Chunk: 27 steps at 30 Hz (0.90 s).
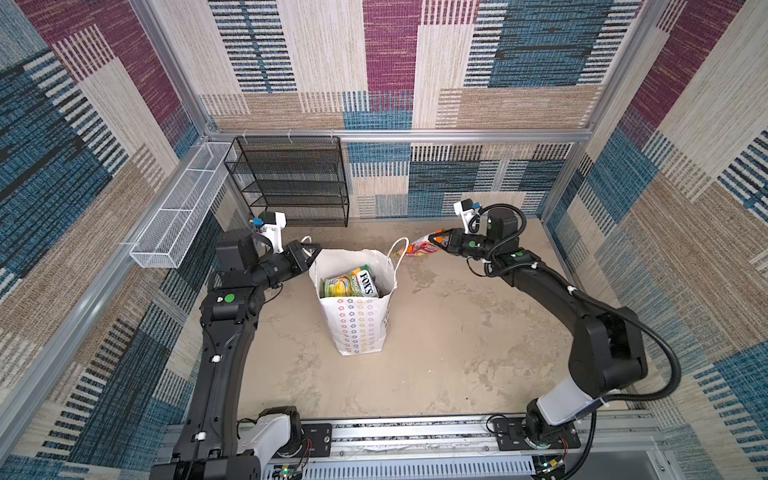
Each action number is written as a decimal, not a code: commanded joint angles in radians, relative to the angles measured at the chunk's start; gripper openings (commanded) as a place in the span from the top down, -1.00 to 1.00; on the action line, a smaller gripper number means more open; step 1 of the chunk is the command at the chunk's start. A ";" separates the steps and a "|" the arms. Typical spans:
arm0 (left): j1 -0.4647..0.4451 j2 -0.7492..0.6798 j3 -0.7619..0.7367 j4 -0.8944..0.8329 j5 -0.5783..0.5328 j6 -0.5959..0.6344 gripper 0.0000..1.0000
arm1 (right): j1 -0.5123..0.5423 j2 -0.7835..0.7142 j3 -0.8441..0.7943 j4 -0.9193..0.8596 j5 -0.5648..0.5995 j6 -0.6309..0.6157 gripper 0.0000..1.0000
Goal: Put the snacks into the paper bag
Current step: 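Lift the orange packet with the right gripper and carry it over the bag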
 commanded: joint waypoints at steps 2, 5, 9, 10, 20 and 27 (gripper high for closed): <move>0.001 -0.001 -0.002 0.060 0.021 -0.021 0.90 | 0.008 -0.130 0.013 -0.046 0.040 -0.018 1.00; 0.002 -0.001 -0.005 0.064 0.027 -0.025 0.90 | 0.023 -0.205 0.068 -0.123 0.062 -0.039 1.00; 0.002 -0.001 -0.006 0.069 0.030 -0.029 0.90 | 0.059 -0.267 0.174 -0.212 0.084 -0.049 1.00; 0.002 -0.001 -0.006 0.071 0.032 -0.030 0.90 | 0.074 -0.274 0.207 -0.232 0.093 -0.050 1.00; 0.002 0.006 -0.011 0.075 0.034 -0.032 0.90 | 0.367 -0.179 0.539 -0.384 0.210 -0.097 1.00; 0.002 0.015 -0.010 0.074 0.036 -0.033 0.89 | 0.550 -0.057 0.599 -0.414 0.280 -0.116 1.00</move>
